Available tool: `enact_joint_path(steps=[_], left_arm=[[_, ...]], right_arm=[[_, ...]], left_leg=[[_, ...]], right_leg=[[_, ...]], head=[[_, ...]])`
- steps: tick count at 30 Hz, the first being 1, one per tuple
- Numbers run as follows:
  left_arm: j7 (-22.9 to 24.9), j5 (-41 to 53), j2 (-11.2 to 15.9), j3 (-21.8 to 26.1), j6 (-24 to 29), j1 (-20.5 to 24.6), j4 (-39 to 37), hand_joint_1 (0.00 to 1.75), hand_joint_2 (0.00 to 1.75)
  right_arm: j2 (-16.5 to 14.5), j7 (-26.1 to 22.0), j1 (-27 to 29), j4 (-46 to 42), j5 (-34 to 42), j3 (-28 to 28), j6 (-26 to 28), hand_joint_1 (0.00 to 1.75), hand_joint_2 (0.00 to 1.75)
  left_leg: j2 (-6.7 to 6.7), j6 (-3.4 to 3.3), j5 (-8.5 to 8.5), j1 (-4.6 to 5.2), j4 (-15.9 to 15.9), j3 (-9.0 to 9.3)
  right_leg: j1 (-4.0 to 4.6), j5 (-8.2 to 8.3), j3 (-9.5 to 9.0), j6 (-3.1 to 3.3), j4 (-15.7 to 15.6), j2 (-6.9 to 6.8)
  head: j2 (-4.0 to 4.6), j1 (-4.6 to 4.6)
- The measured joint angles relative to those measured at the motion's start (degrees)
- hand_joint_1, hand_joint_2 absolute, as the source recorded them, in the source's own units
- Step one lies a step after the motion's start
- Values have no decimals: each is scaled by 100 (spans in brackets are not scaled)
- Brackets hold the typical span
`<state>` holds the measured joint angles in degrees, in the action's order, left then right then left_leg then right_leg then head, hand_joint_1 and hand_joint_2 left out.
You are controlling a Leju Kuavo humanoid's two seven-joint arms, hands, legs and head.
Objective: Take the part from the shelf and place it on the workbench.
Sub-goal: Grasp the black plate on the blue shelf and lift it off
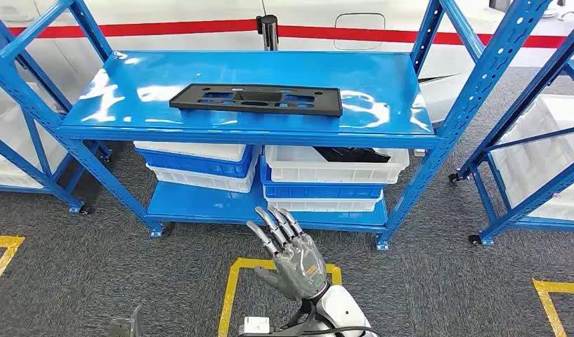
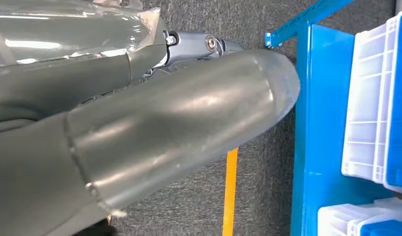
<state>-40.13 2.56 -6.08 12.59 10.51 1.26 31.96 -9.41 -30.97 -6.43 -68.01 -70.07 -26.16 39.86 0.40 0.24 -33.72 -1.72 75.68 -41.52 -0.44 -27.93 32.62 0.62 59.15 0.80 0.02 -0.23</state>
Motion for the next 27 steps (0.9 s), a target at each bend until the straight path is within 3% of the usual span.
enact_joint_path(steps=[2, 4, 5, 8, 10, 12, 14, 15, 16, 18, 20, 21, 25, 27], left_arm=[[0, 0, 0, 0, 1, 0, -4, 0, 0], [0, -2, 4, -1, 8, 3, -9, 0, 0], [-1, -4, 7, -2, 12, 5, -9, 0, 0], [-2, -11, 15, -4, 18, 2, -12, 0, 0], [-2, -15, 8, -3, 18, -2, -13, 0, 0], [-2, -15, 1, -3, 17, 1, -15, 0, 0], [-2, -15, -4, -2, 16, 4, -19, 0, 0], [-2, -15, -8, -2, 15, 3, -21, 0, 0], [-2, -15, -11, -1, 13, 3, -24, 0, 0], [-2, -15, -17, 0, 5, 2, -28, 0, 0], [-2, -15, -23, 0, 0, 4, -30, 0, 0], [-2, -15, -24, 0, -1, 5, -30, 0, 0], [-2, -13, -26, -1, -3, 7, -24, 0, 0], [-2, -6, -33, -4, -7, 5, -20, 0, 0]], right_arm=[[-4, 0, -1, -1, 0, -1, 0, 0, 175], [-16, -2, -1, -1, -5, -2, 1, 0, 175], [-24, -4, 0, -1, -8, -3, 1, 0, 175], [-57, -13, 14, -2, -20, -3, 1, 0, 175], [-74, -11, 16, -9, -26, -1, 3, 0, 175], [-75, 2, 14, -16, -33, 0, 8, 0, 175], [-57, 23, 33, -15, -43, 1, 10, 0, 175], [-45, 34, 49, -14, -49, 2, 10, 0, 175], [-38, 42, 59, -14, -54, 2, 10, 0, 175], [-32, 53, 62, -14, -62, 1, 10, 0, 175], [-32, 66, 60, -15, -68, -1, 10, 0, 175], [-34, 77, 60, -15, -71, -1, 10, 0, 175], [-44, 109, 63, -26, -78, -3, 10, 0, 175], [-50, 114, 65, -42, -85, -7, 10, 0, 175]], left_leg=[[-9, -61, 279, 27, -435, 177], [-32, -176, 658, 90, -1210, 507], [-33, -210, 731, 123, -1458, 616], [-18, -245, 729, 193, -1652, 689], [-9, -268, 779, 167, -1772, 766], [6, -285, 819, 130, -1871, 841], [9, -293, 806, 135, -1876, 852], [7, -290, 795, 135, -1874, 857], [5, -281, 782, 133, -1871, 867], [0, -243, 743, 123, -1867, 915], [-2, -178, 684, 141, -1855, 961], [-1, -146, 656, 148, -1850, 973], [9, -17, 552, 81, -1776, 982], [4, 34, 328, 56, -1331, 783]], right_leg=[[15, -8, -22, 9, -1, 7], [38, -22, -50, 20, -6, 16], [45, -29, -48, 17, -7, 18], [45, -38, -38, -31, -37, 15], [51, -87, -1, -67, 40, -9], [55, -291, 250, -62, 532, -28], [40, -528, 655, -61, 1251, -31], [28, -559, 796, -86, 1459, -32], [13, -502, 842, -131, 1467, -34], [-28, -164, 594, -250, 845, -53], [-51, 123, 262, -285, 129, -81], [-47, 173, 174, -251, -41, -87], [-28, 152, 90, -42, -113, -54], [-48, 124, 33, 39, -124, -43]], head=[[0, -1], [0, -4], [0, -4], [0, -2], [0, -3], [0, -14], [0, -27], [0, -28], [0, -31], [0, -32], [0, -33], [0, -29], [0, -8], [0, 13]])
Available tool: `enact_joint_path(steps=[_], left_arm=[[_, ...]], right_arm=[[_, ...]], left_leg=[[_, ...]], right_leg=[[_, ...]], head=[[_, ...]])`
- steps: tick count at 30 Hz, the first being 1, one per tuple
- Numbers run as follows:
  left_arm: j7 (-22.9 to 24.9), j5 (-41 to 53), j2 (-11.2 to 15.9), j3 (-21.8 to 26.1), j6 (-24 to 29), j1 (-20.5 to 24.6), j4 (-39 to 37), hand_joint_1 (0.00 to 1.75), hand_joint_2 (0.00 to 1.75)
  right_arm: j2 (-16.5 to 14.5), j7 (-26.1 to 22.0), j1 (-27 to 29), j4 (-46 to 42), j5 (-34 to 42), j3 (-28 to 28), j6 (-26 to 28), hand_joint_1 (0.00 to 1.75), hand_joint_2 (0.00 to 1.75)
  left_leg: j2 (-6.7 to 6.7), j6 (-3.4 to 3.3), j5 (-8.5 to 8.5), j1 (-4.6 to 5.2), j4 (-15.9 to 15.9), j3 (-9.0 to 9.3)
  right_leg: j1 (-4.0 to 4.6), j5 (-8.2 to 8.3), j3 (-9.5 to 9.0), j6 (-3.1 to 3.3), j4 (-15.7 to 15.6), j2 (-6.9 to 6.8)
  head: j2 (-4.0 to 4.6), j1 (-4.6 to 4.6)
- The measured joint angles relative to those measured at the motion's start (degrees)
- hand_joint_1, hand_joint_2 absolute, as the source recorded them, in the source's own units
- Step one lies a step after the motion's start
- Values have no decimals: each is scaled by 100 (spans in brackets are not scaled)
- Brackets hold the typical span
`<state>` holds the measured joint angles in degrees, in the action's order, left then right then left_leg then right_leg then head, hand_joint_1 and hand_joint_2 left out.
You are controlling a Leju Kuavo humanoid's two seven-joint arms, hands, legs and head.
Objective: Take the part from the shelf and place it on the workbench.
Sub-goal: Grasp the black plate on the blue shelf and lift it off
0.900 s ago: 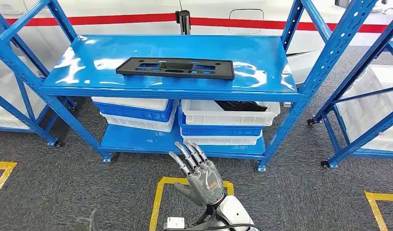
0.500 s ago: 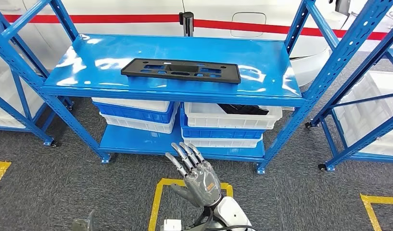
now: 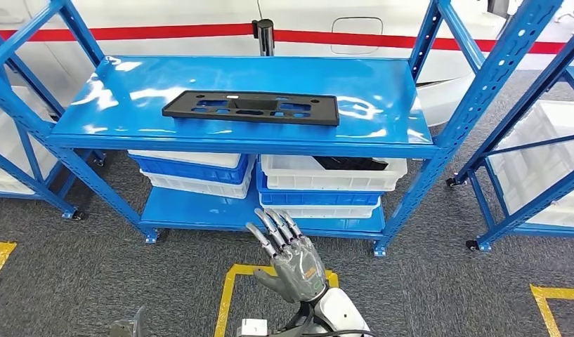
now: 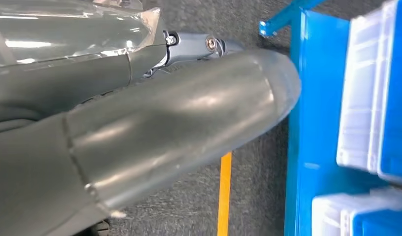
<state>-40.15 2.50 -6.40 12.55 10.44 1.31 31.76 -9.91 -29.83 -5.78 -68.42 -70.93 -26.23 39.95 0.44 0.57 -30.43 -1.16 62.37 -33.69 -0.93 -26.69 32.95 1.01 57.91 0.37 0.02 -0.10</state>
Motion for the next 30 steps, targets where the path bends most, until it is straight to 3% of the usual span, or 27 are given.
enact_joint_path(steps=[2, 3, 4, 5, 7, 9, 11, 14, 18, 19, 20, 22, 23, 24, 26, 28, 30], left_arm=[[0, 4, -4, -2, -4, -13, 0, 0, 0], [0, 4, -4, -1, -4, -23, 0, 0, 0], [0, 4, -4, 0, -4, -31, 0, 0, 0], [0, 4, -4, 1, -6, -35, 0, 0, 0], [0, 6, -3, 1, -9, -34, 0, 0, 0], [0, 9, -2, 2, -12, -26, 2, 0, 0], [0, 11, -1, 2, -13, -24, 4, 0, 0], [-3, 14, -7, 5, -14, -24, 7, 0, 0], [-2, 15, -19, 10, -17, -26, 7, 0, 0], [-1, 15, -22, 10, -19, -32, 5, 0, 0], [0, 15, -24, 10, -20, -35, 4, 0, 0], [1, 15, -28, 11, -21, -38, 3, 0, 0], [1, 14, -29, 13, -21, -32, 2, 0, 0], [1, 13, -29, 14, -22, -24, 3, 0, 0], [1, 11, -29, 17, -22, -11, 2, 0, 0], [1, 9, -34, 16, -21, -6, 2, 0, 0], [-1, 9, -43, 14, -21, 11, 2, 0, 0]], right_arm=[[-1, 4, 8, -7, -19, -2, 0, 0, 175], [1, 11, 20, -8, -33, -2, 0, 0, 175], [2, 20, 34, -8, -50, -2, 0, 0, 175], [0, 31, 45, -8, -70, -3, 0, 0, 175], [-11, 64, 56, -15, -107, -11, 0, 0, 175], [-24, 98, 56, -34, -131, -25, 0, 0, 175], [-33, 117, 69, -51, -142, -31, 0, 0, 175], [-36, 128, 82, -76, -148, -34, 1, 0, 175], [5, 132, 109, -86, -148, -33, 2, 0, 175], [21, 133, 129, -85, -147, -33, 1, 0, 175], [33, 133, 140, -85, -146, -33, 1, 0, 175], [50, 133, 144, -85, -139, -33, 1, 0, 175], [57, 133, 142, -84, -136, -33, 1, 0, 175], [64, 133, 135, -82, -132, -33, 2, 0, 175], [69, 132, 134, -81, -119, -34, 5, 0, 175], [57, 129, 134, -84, -90, -37, 7, 0, 175], [42, 118, 100, -83, -49, -46, 8, 0, 175]], left_leg=[[-2, 34, -296, -5, 786, -437], [-2, 40, -352, -5, 1083, -637], [-3, 32, -296, -3, 1179, -745], [-3, 6, -121, 0, 1033, -731], [-10, -90, 350, 29, 305, -452], [-5, -194, 543, 91, -271, -190], [4, -273, 481, 146, -429, -113], [-16, -369, 456, 124, -545, 69], [-33, -386, 294, 119, -565, 259], [-38, -372, 244, 118, -564, 316], [-44, -353, 191, 113, -564, 388], [-56, -297, 64, 93, -568, 566], [-57, -260, 4, 83, -578, 641], [-53, -215, -54, 74, -580, 683], [-40, -133, -125, 70, -560, 710], [-29, -77, -163, 54, -484, 700], [-30, -36, -124, 32, -49, 442]], right_leg=[[24, -49, -48, 59, 1, 5], [38, -75, -74, 75, 1, 13], [50, -104, -106, 80, 1, 23], [61, -139, -151, 77, 1, 36], [73, -212, -243, 60, -5, 52], [84, -281, -305, 11, -22, 58], [97, -281, -362, -70, 8, 53], [100, -345, -296, -146, 248, 29], [70, -696, 442, -133, 1391, 21], [57, -683, 564, -174, 1474, 21], [40, -564, 577, -235, 1344, 18], [-8, -142, 364, -384, 665, 2], [-5, -3, 264, -418, 393, -9], [10, 26, 190, -387, 213, -26], [52, -50, 159, -235, 168, -36], [37, -76, 76, -96, 138, -14], [23, -134, -49, -10, 109, 4]], head=[[0, 14], [0, 15], [0, 15], [0, 15], [0, 12], [0, 8], [0, 10], [1, 9], [0, -28], [0, -28], [0, -32], [0, -28], [0, -24], [0, -35], [0, -38], [0, -22], [0, -4]])
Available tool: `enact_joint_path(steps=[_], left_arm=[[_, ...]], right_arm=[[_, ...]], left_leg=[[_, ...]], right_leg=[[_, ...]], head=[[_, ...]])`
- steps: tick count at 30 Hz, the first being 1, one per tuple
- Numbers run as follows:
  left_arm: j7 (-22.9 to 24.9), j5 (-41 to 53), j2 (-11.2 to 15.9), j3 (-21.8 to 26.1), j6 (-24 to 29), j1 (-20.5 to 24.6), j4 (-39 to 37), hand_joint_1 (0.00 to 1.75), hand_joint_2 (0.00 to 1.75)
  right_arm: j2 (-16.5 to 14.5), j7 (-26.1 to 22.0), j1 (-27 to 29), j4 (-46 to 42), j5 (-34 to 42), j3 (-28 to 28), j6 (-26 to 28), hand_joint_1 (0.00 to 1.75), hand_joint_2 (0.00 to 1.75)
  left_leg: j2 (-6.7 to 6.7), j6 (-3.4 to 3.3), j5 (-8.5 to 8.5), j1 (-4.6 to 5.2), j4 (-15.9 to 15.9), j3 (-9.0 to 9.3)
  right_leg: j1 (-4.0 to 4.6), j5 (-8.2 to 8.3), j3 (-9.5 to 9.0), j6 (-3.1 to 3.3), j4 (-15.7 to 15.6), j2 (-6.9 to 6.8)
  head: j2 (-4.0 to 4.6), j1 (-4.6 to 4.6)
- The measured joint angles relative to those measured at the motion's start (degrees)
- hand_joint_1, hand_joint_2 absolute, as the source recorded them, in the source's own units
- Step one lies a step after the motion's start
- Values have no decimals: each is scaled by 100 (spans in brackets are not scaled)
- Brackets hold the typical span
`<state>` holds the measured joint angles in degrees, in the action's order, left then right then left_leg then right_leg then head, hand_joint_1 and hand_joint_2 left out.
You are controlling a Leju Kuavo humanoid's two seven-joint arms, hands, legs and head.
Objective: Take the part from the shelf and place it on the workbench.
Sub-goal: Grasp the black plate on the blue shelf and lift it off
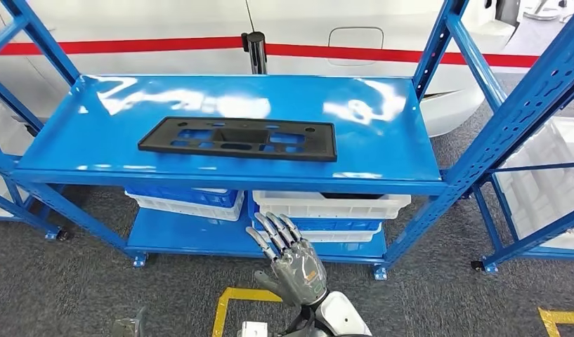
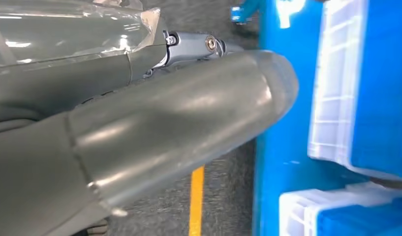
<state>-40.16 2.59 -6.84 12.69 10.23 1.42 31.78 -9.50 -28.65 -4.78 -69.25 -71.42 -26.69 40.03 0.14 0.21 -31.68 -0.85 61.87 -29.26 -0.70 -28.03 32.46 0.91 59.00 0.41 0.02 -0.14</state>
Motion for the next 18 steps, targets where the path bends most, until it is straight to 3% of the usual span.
enact_joint_path(steps=[1, 3, 5, 6, 9, 10, 13, 15, 16, 18], left_arm=[[0, 0, -3, 1, 0, 5, 0, 0, 0], [1, -1, -5, 6, 0, -8, 0, 0, 0], [1, -1, -5, 10, 0, -31, -1, 0, 0], [1, -1, -5, 10, 0, -35, -2, 0, 0], [1, -2, 5, 19, 2, -36, -3, 0, 0], [1, -2, 11, 25, 4, -37, -3, 0, 0], [1, -6, 20, 37, 12, -33, -1, 0, 0], [1, -7, 17, 41, 13, -26, -2, 0, 0], [1, -7, 15, 43, 13, -23, -2, 0, 0], [1, -8, 13, 46, 12, -20, -3, 0, 0]], right_arm=[[-6, -5, -19, 1, 18, -8, 1, 0, 175], [-14, -11, -36, 7, 39, -26, 0, 0, 175], [-15, -11, -29, 18, 44, -39, 0, 0, 175], [-16, -11, -30, 23, 45, -43, 0, 0, 175], [-36, -11, -46, 34, 43, -54, 0, 0, 175], [-49, -11, -51, 38, 42, -58, -1, 0, 175], [-85, -10, -64, 50, 39, -64, -1, 0, 175], [-90, -9, -82, 57, 40, -68, -1, 0, 175], [-86, -9, -91, 63, 40, -69, -1, 0, 175], [-76, -9, -95, 77, 41, -69, -1, 0, 175]], left_leg=[[0, 16, -1, -4, 369, -257], [-3, 39, -174, -6, 1063, -860], [-4, 24, -311, -1, 1218, -1264], [-5, -3, -224, 7, 1058, -1336], [-34, -159, 636, 100, 153, -1246], [-66, -209, 820, 137, -32, -1198], [-133, -289, 834, 163, -236, -1008], [-118, -330, 858, 144, -323, -807], [-112, -350, 857, 137, -334, -736], [-107, -368, 797, 143, -328, -670]], right_leg=[[3, -41, -61, 30, -14, 3], [17, -151, -188, 69, -20, 21], [35, -286, -366, 79, -24, 54], [43, -358, -466, 81, -27, 67], [58, -575, -714, 59, -55, 99], [63, -641, -769, 36, -82, 112], [105, -650, -962, -74, -103, 127], [110, -667, -944, -116, 92, 89], [106, -736, -810, -109, 335, 66], [98, -960, -344, -100, 946, 42]], head=[[0, 4], [0, 8], [0, 11], [0, 12], [0, 17], [0, 21], [0, 37], [0, 33], [0, 32], [0, 27]])
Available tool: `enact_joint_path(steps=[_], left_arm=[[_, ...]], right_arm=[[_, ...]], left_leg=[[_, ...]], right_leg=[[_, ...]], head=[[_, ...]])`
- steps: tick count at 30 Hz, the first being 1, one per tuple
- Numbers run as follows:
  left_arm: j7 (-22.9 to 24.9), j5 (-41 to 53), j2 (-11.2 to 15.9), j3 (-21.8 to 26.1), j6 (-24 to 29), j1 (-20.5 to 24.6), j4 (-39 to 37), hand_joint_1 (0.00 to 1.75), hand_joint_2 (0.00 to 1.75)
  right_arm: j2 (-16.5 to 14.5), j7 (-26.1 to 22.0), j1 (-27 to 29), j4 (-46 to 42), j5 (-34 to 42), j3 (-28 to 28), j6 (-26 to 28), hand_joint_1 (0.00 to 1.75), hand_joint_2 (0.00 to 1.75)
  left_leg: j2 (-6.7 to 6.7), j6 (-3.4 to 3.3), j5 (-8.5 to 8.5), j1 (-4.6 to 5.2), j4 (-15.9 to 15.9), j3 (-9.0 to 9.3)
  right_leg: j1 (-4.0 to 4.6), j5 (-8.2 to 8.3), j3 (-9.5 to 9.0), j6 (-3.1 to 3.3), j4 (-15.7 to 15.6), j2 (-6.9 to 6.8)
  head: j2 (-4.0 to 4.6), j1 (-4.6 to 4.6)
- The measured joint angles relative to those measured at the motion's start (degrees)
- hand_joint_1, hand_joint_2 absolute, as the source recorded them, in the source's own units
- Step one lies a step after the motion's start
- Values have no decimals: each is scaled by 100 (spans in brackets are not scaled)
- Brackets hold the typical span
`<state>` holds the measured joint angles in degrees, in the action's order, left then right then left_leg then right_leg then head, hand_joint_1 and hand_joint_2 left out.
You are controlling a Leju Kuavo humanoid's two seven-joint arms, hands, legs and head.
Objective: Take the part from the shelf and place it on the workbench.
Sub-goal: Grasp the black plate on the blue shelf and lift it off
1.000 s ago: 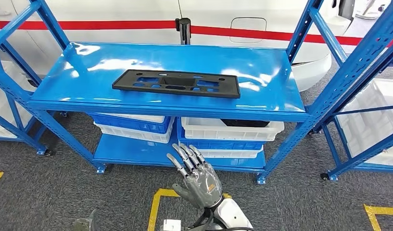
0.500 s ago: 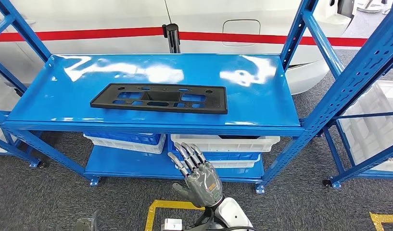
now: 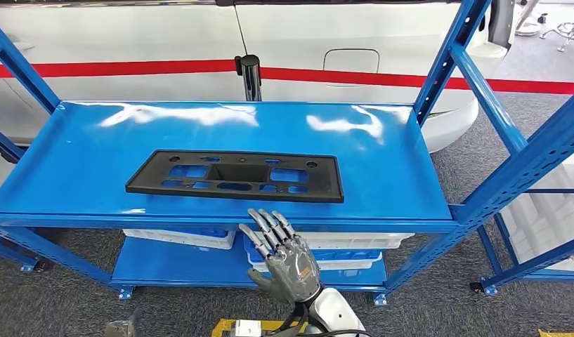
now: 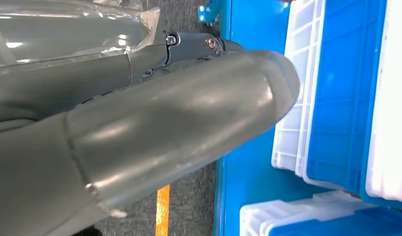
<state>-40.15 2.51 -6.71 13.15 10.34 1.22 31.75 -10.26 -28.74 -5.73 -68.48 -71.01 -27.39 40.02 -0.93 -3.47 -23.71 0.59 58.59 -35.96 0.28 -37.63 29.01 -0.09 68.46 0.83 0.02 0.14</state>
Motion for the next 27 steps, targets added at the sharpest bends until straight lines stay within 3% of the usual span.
enact_joint_path(steps=[2, 3, 4, 5, 6, 7, 8, 10, 12, 15, 17, 18, 20, 22, 24, 27], left_arm=[[0, 0, -3, 2, 1, -5, -2, 0, 0], [0, -1, -5, 6, 6, -7, -3, 0, 0], [0, -1, -8, 10, 19, -8, -4, 0, 0], [1, 0, -11, 15, 35, -8, -5, 0, 0], [2, 2, -15, 19, 58, -4, -11, 0, 0], [3, 4, -21, 22, 78, 3, -21, 0, 0], [4, 8, -27, 23, 92, 10, -34, 0, 0], [3, 17, -38, 25, 110, 25, -59, 0, 0], [1, 39, -47, 23, 124, 47, -83, 0, 0], [1, 69, -56, 20, 143, 90, -129, 0, 0], [1, 74, -57, 20, 152, 91, -165, 0, 0], [1, 84, -56, 21, 155, 93, -179, 0, 0], [1, 107, -56, 21, 156, 116, -203, 0, 0], [2, 143, -58, 16, 156, 181, -251, 0, 0], [2, 190, -61, 2, 149, 242, -314, 0, 0], [1, 249, -81, -47, 120, 323, -419, 0, 0]], right_arm=[[14, 0, 9, 18, 0, -1, 0, 0, 175], [21, 1, 10, 30, -1, -2, 0, 0, 175], [26, 2, 7, 43, -2, -5, 0, 0, 175], [28, 5, 3, 56, -2, -10, 0, 0, 175], [30, 10, -7, 71, -2, -19, 0, 0, 175], [30, 16, -21, 87, -2, -34, 0, 0, 175], [29, 22, -34, 102, -1, -52, 0, 0, 175], [13, 38, -76, 137, 1, -108, 0, 0, 175], [-26, 68, -147, 185, 14, -177, 0, 0, 175], [-99, 112, -279, 304, 53, -291, 0, 0, 175], [-116, 127, -317, 383, 67, -338, 0, 0, 175], [-122, 141, -331, 417, 72, -359, 0, 0, 175], [-164, 211, -419, 514, 87, -421, 0, 0, 175], [-258, 344, -608, 666, 121, -520, 0, 0, 175], [-369, 522, -830, 854, 157, -636, 0, 0, 175], [-498, 891, -1165, 1118, 58, -759, 1, 0, 175]], left_leg=[[-11, 1, -71, 2, 3, 61], [-19, 8, -111, 2, 4, 114], [-28, 21, -156, 0, 4, 173], [-33, 39, -198, -1, 2, 227], [-39, 64, -243, 0, 10, 285], [-41, 94, -277, 0, 15, 310], [-40, 128, -290, -1, 41, 324], [-29, 191, -293, -10, 108, 314], [-6, 243, -395, -31, 300, 234], [14, 350, -851, -108, 1097, -177], [30, 433, -973, -172, 1468, -399], [46, 469, -875, -203, 1378, -377], [77, 526, -483, -264, 734, -106], [93, 515, -322, -264, 150, 115], [91, 430, -331, -214, 20, 137], [79, 411, -195, -172, -21, 182]], right_leg=[[-15, -213, 410, -24, 274, -4], [-26, -159, 493, -77, 141, -6], [-37, 44, 495, -144, -146, -9], [-43, 354, 457, -205, -432, -16], [-42, 615, 428, -229, -708, -28], [-26, 795, 397, -195, -852, -42], [-13, 895, 397, -122, -892, -52], [-23, 938, 354, 49, -938, -57], [-74, 981, 284, 154, -984, -58], [-78, 1000, 266, 216, -1004, -68], [-70, 998, 274, 217, -1001, -67], [-75, 995, 272, 211, -1000, -66], [-85, 986, 265, 191, -997, -63], [-80, 989, 278, 137, -993, -60], [-70, 987, 300, 55, -997, -59], [-35, 974, 310, 29, -1002, -67]], head=[[0, -3], [0, -4], [0, -7], [0, -5], [0, -2], [0, 1], [0, 8], [0, 3], [0, 6], [0, 29], [0, 28], [0, 28], [0, 31], [0, 35], [0, 35], [0, 20]])
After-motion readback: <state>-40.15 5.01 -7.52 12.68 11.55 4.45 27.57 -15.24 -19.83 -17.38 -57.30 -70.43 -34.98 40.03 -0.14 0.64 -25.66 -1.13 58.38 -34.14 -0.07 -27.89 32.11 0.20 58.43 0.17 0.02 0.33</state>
